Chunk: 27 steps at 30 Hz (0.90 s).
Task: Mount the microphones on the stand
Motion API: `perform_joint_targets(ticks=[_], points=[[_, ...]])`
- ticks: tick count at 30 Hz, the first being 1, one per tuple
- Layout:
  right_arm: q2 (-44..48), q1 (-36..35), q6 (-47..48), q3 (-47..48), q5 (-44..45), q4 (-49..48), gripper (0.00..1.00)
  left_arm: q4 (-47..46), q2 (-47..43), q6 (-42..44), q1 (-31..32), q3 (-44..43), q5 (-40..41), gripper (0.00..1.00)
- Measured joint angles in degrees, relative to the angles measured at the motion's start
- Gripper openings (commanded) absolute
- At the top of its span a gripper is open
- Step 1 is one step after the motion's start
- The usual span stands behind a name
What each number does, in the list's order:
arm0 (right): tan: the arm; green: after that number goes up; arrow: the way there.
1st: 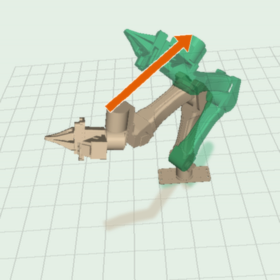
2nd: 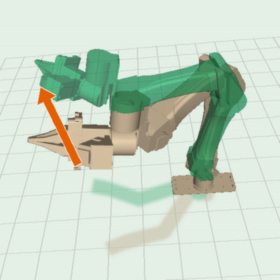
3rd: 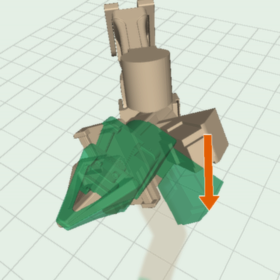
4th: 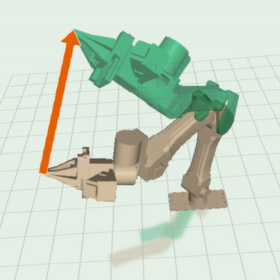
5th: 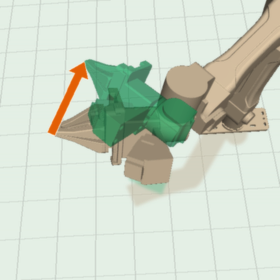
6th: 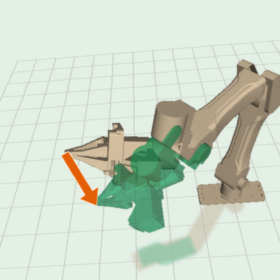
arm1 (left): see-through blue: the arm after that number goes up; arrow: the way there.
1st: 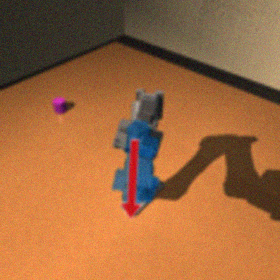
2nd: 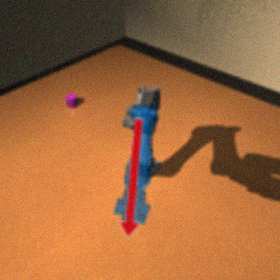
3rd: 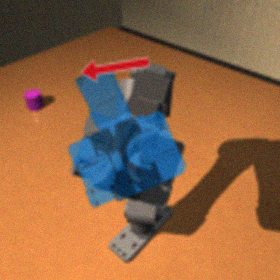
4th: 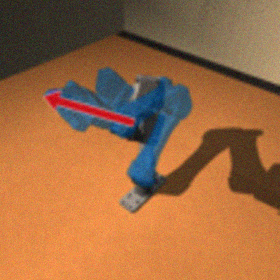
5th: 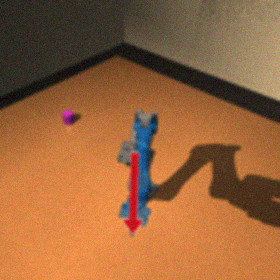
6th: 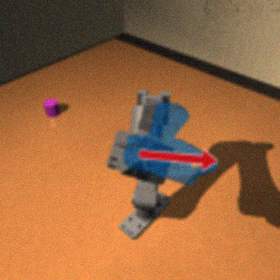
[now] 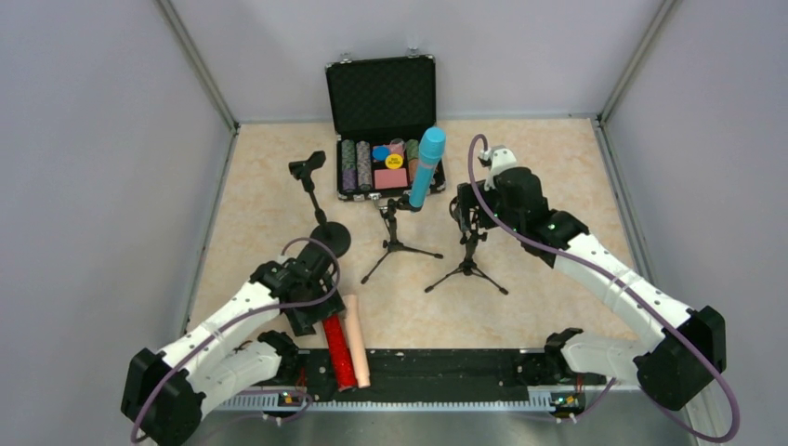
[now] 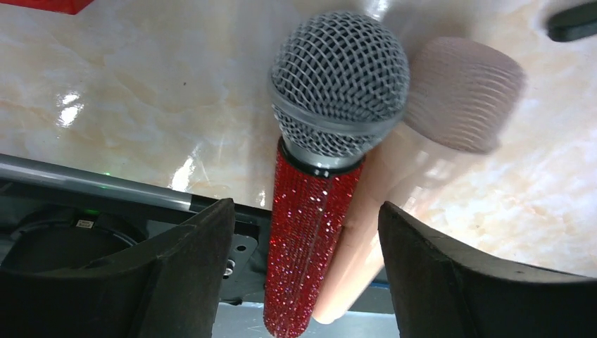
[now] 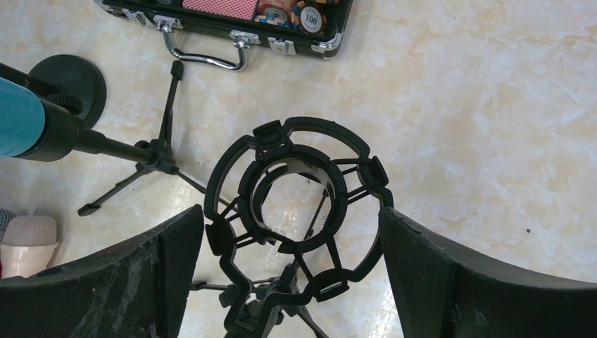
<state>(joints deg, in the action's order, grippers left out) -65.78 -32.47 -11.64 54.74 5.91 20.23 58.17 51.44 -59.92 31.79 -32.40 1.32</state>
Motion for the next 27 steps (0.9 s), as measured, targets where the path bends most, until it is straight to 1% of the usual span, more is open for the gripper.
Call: perform_joint_targets(ticks=[5,10,21,23,25,26,27], points=[[0.0,0.0,0.0,0.0,0.0,-0.1,0.91,-0.9,4.2,0.2,0.0,0.6,1.4,0.66],[0.0,0.0,0.0,0.0,0.0,-0.1,0.91,-2.5,6.6,0.5,0.0,0.7,2.9,0.61],[-0.4,0.0,0.0,0.0,0.0,-0.5,0.91,-6.8,11.7,1.6,0.0,0.9,5.0,0.57],[-0.4,0.0,0.0,0.0,0.0,-0.5,0.91,-7.4,12.9,1.7,0.0,1.0,5.5,0.52],[-0.4,0.0,0.0,0.0,0.0,-0.5,0.91,-7.8,13.7,1.9,0.1,1.0,5.7,0.45],[-0.4,0.0,0.0,0.0,-0.1,-0.5,0.91,-8.1,14.2,2.2,0.1,1.0,5.9,0.39],[-0.4,0.0,0.0,0.0,-0.1,-0.5,0.91,-8.2,14.6,2.6,0.2,1.0,5.8,0.37]])
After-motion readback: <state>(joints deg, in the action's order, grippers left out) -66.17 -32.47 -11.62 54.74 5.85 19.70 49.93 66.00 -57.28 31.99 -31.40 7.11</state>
